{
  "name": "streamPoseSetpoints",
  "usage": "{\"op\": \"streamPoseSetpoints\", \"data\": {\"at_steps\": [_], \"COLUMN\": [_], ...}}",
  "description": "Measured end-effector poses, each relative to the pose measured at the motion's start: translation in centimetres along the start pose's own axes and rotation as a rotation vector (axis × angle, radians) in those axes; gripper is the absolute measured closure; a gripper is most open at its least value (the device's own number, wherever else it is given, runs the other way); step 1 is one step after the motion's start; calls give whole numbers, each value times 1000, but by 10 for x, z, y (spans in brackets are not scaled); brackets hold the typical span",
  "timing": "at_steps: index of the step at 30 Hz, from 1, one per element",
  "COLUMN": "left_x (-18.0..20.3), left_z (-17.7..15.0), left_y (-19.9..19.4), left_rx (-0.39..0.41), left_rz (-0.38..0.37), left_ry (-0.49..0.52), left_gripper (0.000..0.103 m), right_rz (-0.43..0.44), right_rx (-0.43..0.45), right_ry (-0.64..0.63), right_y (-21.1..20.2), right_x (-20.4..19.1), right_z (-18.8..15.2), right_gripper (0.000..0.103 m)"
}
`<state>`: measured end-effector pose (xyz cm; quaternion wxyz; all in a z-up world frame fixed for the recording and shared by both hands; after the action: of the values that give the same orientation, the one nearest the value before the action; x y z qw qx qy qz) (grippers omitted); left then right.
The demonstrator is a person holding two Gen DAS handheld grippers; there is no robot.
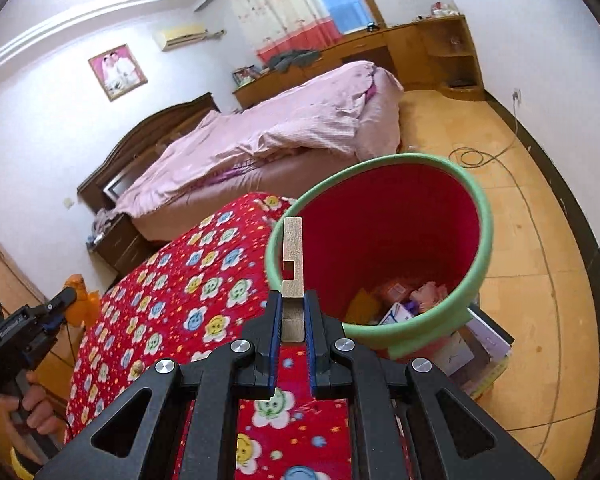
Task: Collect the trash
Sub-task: 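Carry the orange snack with the left tool while the right tool carries the stick over the bucket, then open both tools over the red bucket to drop the snack and stick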
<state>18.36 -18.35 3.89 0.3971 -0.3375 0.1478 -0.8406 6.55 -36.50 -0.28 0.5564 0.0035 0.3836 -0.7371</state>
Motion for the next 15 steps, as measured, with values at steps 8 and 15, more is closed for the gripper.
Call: {"op": "streamPoseSetpoints", "data": {"at_steps": [8, 15], "left_x": [90, 152], "left_z": [-26, -54], "left_y": [43, 91], "left_rx": [-92, -167], "left_rz": [-74, -125], "left_ry": [130, 253], "left_gripper": [86, 86], "right_rz": [-12, -30], "right_rx": [35, 44], "right_ry": [79, 126], "right_y": [-3, 0], "right_x": [41, 69], "right_z": [9, 13], "right_gripper": [93, 93]}}
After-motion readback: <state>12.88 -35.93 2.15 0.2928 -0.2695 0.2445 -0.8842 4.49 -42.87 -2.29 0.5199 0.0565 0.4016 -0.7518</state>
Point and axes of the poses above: each gripper's, at about its wrist camera, not at the fingertips, and y roughly the way its jaws point, x to its right, z to its top, the point moved 10 cm from there along y, roughly the way its jaws point, and after that the axes turned 4 degrees about z, right-handed, at the moved point
